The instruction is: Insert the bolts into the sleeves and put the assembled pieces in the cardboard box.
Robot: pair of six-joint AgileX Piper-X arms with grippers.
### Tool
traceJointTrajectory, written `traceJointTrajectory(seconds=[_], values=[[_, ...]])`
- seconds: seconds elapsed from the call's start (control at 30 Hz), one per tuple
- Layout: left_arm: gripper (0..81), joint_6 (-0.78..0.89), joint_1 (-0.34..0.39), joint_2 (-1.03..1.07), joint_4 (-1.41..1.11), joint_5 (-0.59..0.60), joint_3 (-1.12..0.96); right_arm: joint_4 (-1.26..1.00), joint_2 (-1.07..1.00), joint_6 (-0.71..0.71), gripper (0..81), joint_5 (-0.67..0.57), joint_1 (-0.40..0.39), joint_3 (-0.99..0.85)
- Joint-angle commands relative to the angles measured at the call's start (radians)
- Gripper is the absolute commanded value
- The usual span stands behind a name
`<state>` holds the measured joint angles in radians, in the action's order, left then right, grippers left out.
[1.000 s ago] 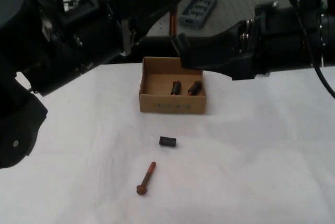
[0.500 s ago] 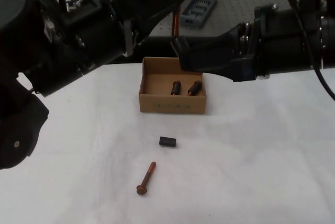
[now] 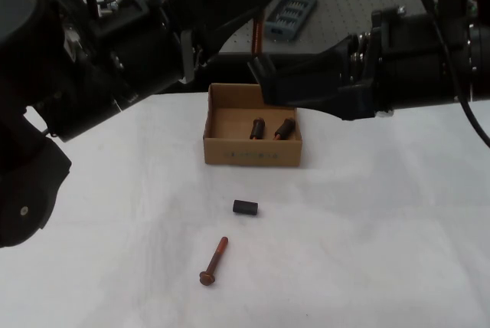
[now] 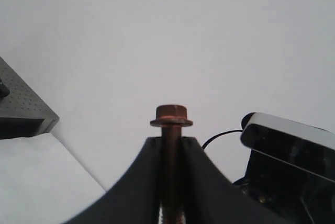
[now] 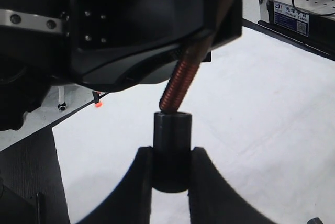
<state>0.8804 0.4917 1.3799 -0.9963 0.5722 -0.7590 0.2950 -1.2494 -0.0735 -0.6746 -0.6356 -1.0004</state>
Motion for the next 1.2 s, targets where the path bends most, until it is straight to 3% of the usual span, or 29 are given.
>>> traceJointTrajectory(seconds=[0.0,0.4,0.67,1.17], values=[[0.6,-0.007,0.004,-0.006,-0.023,0.025,-0.008,-0.017,0.006,-0.001,1.9,-0.009,0.012,-0.002],[0.6,-0.03,0.009,-0.006,-0.023,0.047,-0.007,-0.017,0.006,-0.039,1.9,-0.029,0.109,-0.002],[0.6,-0.152,0.009,-0.004,0.016,0.011,-0.007,-0.018,0.006,-0.017,1.9,-0.16,0.109,-0.002],[0.6,-0.076,0.009,-0.002,-0.088,-0.012,-0.007,-0.018,0.006,-0.017,1.9,-0.219,0.109,-0.002]])
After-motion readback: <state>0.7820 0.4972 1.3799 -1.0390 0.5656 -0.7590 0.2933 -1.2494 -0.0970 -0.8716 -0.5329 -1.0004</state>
